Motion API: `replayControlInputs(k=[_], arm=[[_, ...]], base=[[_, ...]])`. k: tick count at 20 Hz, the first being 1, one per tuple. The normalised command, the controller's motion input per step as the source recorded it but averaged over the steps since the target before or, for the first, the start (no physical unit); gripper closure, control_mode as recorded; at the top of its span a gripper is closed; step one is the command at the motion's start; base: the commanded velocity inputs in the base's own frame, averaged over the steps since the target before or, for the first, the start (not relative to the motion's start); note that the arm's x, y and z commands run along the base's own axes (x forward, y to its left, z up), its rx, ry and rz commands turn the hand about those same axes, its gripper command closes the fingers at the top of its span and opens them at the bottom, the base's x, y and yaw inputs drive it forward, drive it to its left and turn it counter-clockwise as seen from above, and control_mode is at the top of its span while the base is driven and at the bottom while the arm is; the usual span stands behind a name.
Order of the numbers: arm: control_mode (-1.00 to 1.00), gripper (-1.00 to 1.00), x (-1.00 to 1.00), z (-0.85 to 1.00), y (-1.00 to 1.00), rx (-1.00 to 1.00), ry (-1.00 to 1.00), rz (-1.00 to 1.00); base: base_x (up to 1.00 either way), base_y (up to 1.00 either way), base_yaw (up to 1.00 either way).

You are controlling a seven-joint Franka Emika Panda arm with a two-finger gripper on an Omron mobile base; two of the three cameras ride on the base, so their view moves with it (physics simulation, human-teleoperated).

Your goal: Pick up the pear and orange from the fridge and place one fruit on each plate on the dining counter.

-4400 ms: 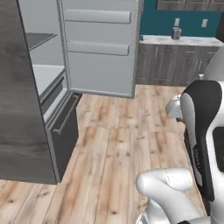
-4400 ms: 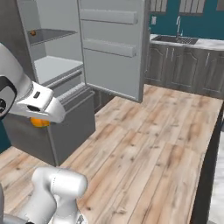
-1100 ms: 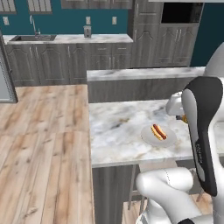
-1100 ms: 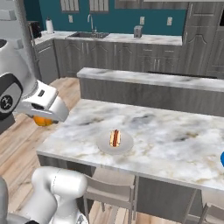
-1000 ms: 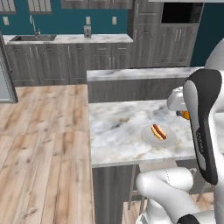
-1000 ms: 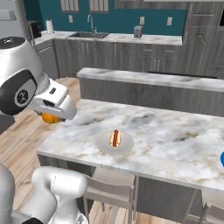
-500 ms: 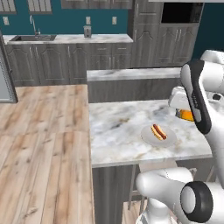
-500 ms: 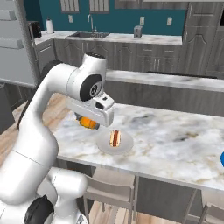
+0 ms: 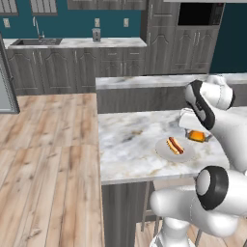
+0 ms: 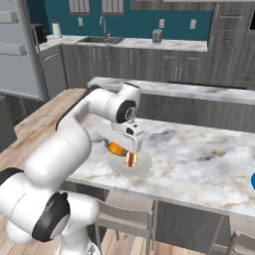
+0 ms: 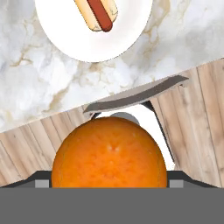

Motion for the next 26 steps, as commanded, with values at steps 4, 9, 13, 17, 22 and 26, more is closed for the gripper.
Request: replayControlInputs(k=[4, 9, 13, 17, 22, 26], arm=[[-1.00, 1.00, 0.67, -0.78, 0.15, -0.05, 0.05, 0.00], [-1.00, 1.00, 0.47, -0.57, 0.14, -0.06, 0.02, -0.02], [-1.00, 1.00, 0.28, -0.32, 0.01, -0.02, 0.00, 0.00], [-1.00, 1.00, 0.25, -0.39, 0.05, 0.00, 0.00, 0.00], [-1.00, 1.00, 0.20, -0.34, 0.12, 0.00, 0.00, 0.00], [-1.00, 1.00, 0.22, -0.30, 0.10, 0.00, 0.00, 0.00]], base=[[0.00, 0.00, 0.00], [0.00, 0.00, 0.00], [0.00, 0.00, 0.00], [0.00, 0.00, 0.00], [0.00, 0.00, 0.00], [0.00, 0.00, 0.00]])
